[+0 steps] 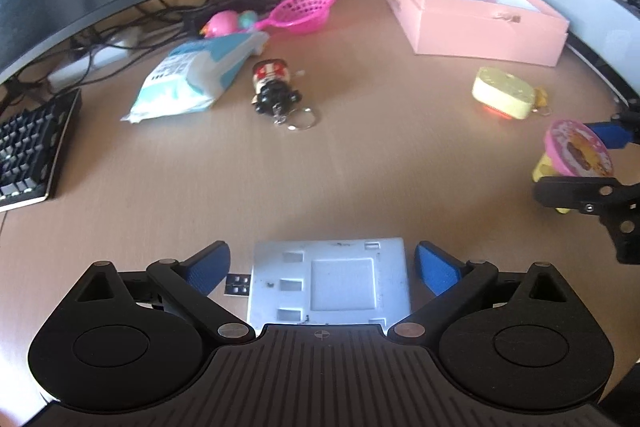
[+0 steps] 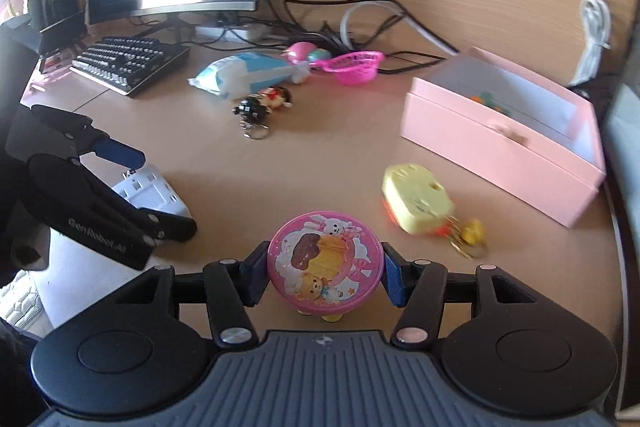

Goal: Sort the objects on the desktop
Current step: 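Lower the cup and the charger into the pink box and open both grippers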

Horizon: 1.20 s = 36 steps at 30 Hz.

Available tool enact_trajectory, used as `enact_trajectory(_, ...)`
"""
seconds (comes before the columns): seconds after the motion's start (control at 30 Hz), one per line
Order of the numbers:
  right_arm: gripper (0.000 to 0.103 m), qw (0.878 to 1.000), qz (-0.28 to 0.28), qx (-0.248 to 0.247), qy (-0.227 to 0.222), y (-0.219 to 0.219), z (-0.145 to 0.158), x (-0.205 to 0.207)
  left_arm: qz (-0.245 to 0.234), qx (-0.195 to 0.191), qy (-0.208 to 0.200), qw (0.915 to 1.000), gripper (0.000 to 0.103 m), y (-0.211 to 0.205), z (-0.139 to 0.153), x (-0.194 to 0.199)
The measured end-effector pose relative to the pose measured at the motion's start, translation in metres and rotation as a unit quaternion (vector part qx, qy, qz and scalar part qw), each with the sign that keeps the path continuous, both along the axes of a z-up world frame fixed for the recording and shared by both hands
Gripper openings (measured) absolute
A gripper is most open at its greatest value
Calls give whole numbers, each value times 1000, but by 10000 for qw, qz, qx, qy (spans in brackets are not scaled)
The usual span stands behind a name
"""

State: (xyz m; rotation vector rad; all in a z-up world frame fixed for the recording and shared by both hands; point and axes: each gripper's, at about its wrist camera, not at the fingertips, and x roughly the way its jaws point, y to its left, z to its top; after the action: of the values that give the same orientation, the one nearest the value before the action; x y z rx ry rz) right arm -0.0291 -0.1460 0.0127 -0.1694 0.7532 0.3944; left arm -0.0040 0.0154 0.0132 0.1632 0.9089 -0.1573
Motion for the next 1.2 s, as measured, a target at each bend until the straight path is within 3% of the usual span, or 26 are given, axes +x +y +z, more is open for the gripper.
enact_trajectory(0.17, 56, 9996, -240, 115, 37, -27, 10, -13, -354, -132, -97, 9992, 94, -15, 7, -13)
enact_trajectory(0.27, 56, 9987, -421, 276, -72, -49, 37, -17, -729, -399, -297, 9961, 94, -30, 31, -14)
enact_trajectory(0.37, 56, 9935, -693, 371, -819, -70, 92, -18, -1208, -496, -1046, 9859, 94, -52, 77, -1)
enact_trajectory(0.5, 56, 9742, -1203, 149, -1902, -80, 148, -10, -1734, -352, -1878, 9662, 94, -86, 124, 34)
enact_trajectory(0.57, 56, 9660, -1403, 40, -2172, -80, 156, -1, -1955, -210, -2157, 9564, 94, -108, 131, 55)
enact_trajectory(0.63, 56, 9607, -1595, 2, -2271, -80, 154, 8, -2145, -212, -2182, 9518, 94, -125, 130, 78)
enact_trajectory(0.83, 56, 9578, -2009, -108, -2054, -81, 130, 38, -2773, -80, -2339, 9318, 100, -172, 118, 150)
enact_trajectory(0.9, 56, 9584, -2142, -91, -1884, -84, 123, 49, -2708, 97, -2063, 9402, 100, -178, 107, 169)
enact_trajectory(1.07, 56, 9642, -2224, -44, -1443, -90, 98, 78, -1950, -595, -1368, 9694, 101, -126, 79, 158)
enact_trajectory(1.2, 56, 9658, -2336, 205, -1110, -93, 83, 124, -1416, -801, -958, 9820, 101, -80, 57, 131)
